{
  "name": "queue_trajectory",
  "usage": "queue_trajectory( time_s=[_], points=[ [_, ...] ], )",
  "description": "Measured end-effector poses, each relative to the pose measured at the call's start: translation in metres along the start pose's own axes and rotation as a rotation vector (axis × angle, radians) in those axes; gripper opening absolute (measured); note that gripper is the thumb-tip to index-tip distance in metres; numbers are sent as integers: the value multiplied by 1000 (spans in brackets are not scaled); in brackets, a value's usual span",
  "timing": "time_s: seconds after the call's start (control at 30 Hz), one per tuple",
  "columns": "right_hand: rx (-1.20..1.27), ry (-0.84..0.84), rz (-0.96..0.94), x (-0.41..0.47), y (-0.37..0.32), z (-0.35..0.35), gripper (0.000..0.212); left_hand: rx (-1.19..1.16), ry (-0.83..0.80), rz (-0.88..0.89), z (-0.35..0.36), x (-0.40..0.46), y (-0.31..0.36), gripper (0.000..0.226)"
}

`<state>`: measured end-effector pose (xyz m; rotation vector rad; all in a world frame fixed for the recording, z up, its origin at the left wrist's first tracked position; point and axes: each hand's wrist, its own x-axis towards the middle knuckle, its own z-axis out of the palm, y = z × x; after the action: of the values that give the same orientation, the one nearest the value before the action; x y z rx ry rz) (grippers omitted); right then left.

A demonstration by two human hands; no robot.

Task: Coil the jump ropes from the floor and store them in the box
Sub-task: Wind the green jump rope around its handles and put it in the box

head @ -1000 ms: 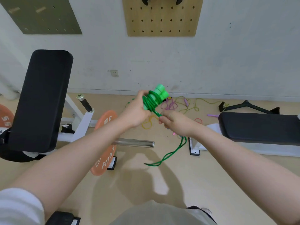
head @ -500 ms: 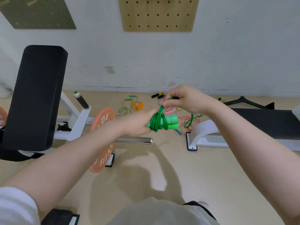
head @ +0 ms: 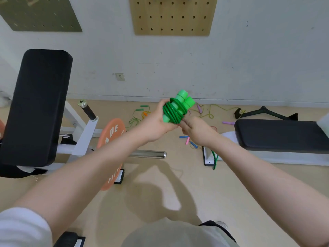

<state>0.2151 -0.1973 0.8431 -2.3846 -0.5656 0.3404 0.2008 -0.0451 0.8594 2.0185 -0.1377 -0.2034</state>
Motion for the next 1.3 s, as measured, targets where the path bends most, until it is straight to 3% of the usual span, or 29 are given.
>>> queue_trajectory(
  time_s=[0.1, 0.27, 0.37, 0.43, 0.57, 0.63, 0.7, 0.8, 0.9, 1.0, 1.1, 1.2, 1.3],
  points=[
    [-208, -102, -48, -6, -6, 0, 26, 195, 61, -12, -2, 2, -6, 66],
    [-440, -196, -93, -19, -20, -18, 22, 495, -2, -96, -10, 5, -20, 58],
    [-593, -207, -174, -23, -34, -33, 26, 659, -96, -166, -12, 7, -27, 52],
    [-671, -216, -223, -24, -44, -38, 28, 795, -192, -122, -6, 6, -23, 45],
    [-525, -128, -284, -15, -46, -51, 27, 916, -389, 62, 11, -4, -5, 18],
    [-404, -75, -269, -9, -37, -55, 26, 889, -419, 125, 11, -7, 2, 17],
    [-151, -24, -225, -5, -25, -56, 20, 771, -394, 161, 6, -10, 8, 35],
    [297, 109, -66, 3, -3, -53, 13, 583, -379, 192, 3, -21, 16, 82],
    [396, 135, 42, 11, 18, -36, 15, 357, -366, 245, 7, -27, 25, 93],
    [183, 159, 104, 14, 30, -19, 11, 115, -255, 219, 4, -18, 24, 86],
    [7, 159, 128, 2, 25, -2, 14, -14, -116, -21, 0, -8, 12, 71],
    [-321, -22, -18, -14, 8, 20, 30, 303, -33, -145, -3, -1, -2, 59],
    [-582, -167, -102, -17, -6, 25, 32, 564, -89, -174, 0, -2, -13, 55]
  ],
)
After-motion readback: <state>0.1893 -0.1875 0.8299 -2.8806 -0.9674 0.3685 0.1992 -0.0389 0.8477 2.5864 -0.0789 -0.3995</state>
